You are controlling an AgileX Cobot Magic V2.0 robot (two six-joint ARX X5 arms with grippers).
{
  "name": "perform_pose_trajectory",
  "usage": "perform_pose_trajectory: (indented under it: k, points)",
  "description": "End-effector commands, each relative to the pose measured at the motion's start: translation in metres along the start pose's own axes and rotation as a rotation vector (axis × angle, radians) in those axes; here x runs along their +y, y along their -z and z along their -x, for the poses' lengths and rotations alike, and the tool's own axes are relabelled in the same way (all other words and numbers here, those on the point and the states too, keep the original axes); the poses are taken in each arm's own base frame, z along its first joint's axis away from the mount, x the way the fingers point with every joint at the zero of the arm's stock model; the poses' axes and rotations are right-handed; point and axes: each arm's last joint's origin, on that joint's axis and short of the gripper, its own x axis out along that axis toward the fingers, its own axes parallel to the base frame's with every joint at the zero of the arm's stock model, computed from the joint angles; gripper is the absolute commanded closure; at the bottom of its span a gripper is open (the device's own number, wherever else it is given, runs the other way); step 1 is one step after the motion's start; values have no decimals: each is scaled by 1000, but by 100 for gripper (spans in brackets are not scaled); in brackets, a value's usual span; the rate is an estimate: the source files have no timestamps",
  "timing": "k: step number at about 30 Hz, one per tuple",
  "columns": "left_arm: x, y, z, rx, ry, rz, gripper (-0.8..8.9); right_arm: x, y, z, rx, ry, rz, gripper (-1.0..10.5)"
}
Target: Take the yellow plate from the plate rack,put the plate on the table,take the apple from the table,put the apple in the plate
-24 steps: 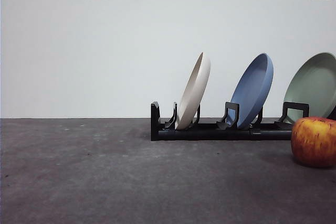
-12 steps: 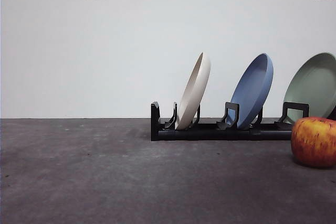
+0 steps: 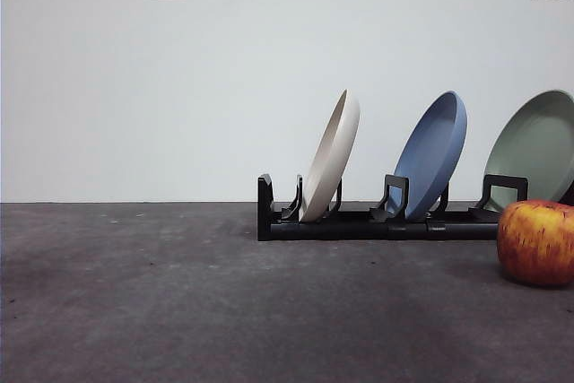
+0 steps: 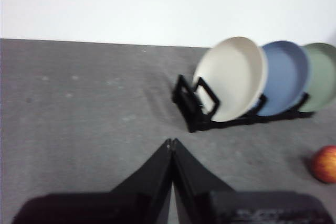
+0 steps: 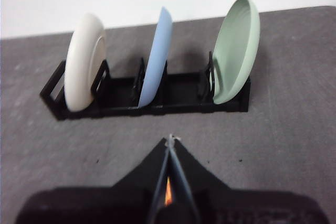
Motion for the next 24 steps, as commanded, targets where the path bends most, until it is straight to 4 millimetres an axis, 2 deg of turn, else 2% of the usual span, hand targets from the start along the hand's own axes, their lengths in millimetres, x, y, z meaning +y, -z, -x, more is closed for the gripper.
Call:
perform_pose_trajectory:
  k: [1,6,10,15,23,24]
  points:
    - [-5,-14,6,13,32,-18,820,2,-13,7,24,-19,39,955]
    - [-14,-36,17,55,56,-49,820,4,-32,17,81,-44,73,955]
    - [-18,-46,22,66,74,-55,820,5,-40,21,104,-49,96,955]
    - [-19,-47,23,83,81,-57,820,6,-46,25,131,-69,122,955]
    - [-20,-45,22,103,95,-64,812,6,-44,24,168,-68,128,944]
    - [-20,-45,22,105,95,-63,788,6,-44,24,169,-68,128,933]
